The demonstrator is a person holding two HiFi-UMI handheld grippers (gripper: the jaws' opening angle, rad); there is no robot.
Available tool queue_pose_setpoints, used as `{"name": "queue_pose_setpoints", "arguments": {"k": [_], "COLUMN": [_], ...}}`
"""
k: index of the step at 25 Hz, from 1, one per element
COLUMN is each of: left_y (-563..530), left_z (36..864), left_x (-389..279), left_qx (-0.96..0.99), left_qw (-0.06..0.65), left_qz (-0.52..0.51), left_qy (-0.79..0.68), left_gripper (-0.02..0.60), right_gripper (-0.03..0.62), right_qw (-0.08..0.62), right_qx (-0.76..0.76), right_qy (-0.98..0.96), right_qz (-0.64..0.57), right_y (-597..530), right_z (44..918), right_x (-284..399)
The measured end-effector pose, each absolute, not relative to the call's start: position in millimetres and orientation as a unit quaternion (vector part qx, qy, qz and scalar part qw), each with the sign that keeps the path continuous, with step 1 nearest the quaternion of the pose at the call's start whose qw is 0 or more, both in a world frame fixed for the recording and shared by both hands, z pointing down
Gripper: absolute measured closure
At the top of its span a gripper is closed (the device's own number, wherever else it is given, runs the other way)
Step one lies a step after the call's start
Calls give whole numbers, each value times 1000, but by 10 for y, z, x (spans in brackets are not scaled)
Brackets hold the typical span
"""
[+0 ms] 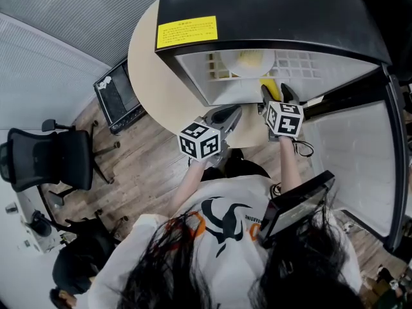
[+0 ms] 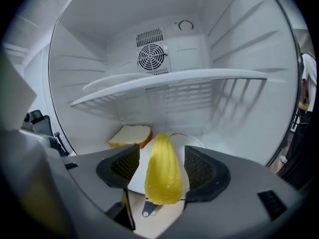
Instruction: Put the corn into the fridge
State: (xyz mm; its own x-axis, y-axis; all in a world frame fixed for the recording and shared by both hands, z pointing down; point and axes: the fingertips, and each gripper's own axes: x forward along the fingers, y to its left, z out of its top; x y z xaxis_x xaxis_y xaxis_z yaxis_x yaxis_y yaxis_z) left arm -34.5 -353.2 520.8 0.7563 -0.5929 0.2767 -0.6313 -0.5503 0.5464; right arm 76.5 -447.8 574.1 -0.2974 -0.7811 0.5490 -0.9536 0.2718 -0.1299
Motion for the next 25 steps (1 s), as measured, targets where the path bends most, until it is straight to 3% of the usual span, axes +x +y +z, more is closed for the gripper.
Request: {"name": "queue_pose_setpoints", "arguments": {"k": [18, 21, 25], "left_y": [-3094, -2983, -2797], "left_z": [4967, 4918, 4863], "left_x": [-531, -619, -737], "left_qx": [894, 896, 899], "left_qw": [301, 297, 291], "left_qz": [12, 9, 7], "left_qy": [-331, -329, -326], "left_gripper": [569, 569, 569], "right_gripper": [332, 355, 433], "right_qw": [100, 94, 86], "right_qx": [548, 550, 554], "right_qy": [-807, -809, -809], "right_qz": [197, 186, 175], "right_y": [-3767, -3595, -3317], "right_z": [4918, 4814, 4743], "right_x": [287, 138, -38]}}
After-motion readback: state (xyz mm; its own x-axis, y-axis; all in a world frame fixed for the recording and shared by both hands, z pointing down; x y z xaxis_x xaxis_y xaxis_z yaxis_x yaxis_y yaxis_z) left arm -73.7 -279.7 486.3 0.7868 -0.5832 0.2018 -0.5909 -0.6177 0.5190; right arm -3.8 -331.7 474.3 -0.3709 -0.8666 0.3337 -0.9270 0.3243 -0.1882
